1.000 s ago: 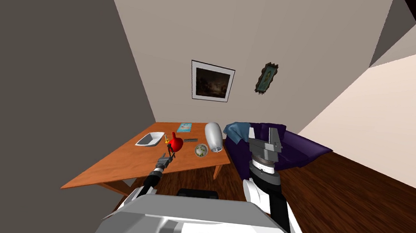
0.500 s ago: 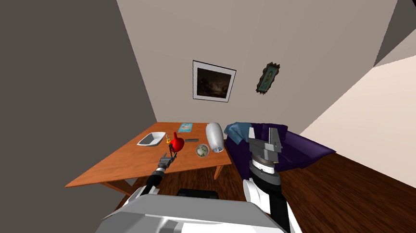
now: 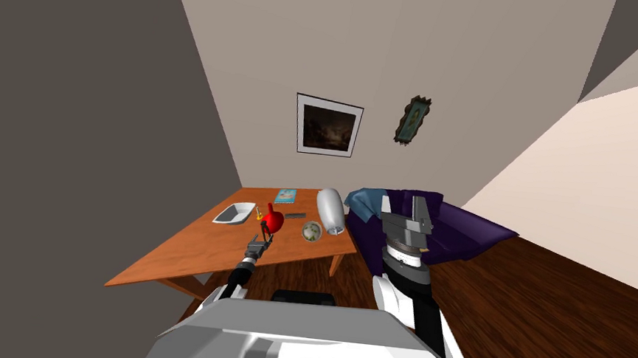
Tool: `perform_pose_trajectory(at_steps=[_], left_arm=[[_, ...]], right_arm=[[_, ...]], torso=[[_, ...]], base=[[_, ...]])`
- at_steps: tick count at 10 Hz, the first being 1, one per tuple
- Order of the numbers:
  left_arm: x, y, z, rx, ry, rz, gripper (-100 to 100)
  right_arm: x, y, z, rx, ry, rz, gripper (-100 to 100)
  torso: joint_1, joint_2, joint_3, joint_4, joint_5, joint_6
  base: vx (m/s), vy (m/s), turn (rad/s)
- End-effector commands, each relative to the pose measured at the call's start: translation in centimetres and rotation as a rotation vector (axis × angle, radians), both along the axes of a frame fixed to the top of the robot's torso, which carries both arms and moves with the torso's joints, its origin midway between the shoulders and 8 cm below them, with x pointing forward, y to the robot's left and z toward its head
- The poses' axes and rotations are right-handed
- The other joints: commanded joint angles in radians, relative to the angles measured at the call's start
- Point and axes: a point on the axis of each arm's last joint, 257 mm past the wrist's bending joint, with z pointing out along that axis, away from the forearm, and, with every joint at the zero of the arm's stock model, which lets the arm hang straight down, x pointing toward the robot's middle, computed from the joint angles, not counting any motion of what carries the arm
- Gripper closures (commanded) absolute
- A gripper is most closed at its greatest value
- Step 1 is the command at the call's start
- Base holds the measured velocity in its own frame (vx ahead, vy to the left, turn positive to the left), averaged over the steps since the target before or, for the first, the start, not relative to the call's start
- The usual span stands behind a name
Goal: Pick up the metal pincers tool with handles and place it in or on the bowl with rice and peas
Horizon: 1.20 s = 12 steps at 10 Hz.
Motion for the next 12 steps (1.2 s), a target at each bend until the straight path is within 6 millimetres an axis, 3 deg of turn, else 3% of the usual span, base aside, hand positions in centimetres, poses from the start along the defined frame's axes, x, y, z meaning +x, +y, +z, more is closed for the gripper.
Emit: perform_pose_trajectory(at_steps=[1,12], left_arm=[[0.1,-0.2,-0.2,0.01,-0.001,-0.003,-100],[0.5,-2.1,-1.1,0.067,0.004,-0.017,-100]], right_arm=[[0.0,0.0,0.0,0.0,0.0,0.0,0],[0.0,0.0,0.0,0.0,0.0,0.0,0]], torso=[[0.0,0.0,0.0,0.0,0.0,0.0],[0.0,0.0,0.0,0.0,0.0,0.0]], base=[[0.001,0.014,0.008],[0.0,0.015,0.011]])
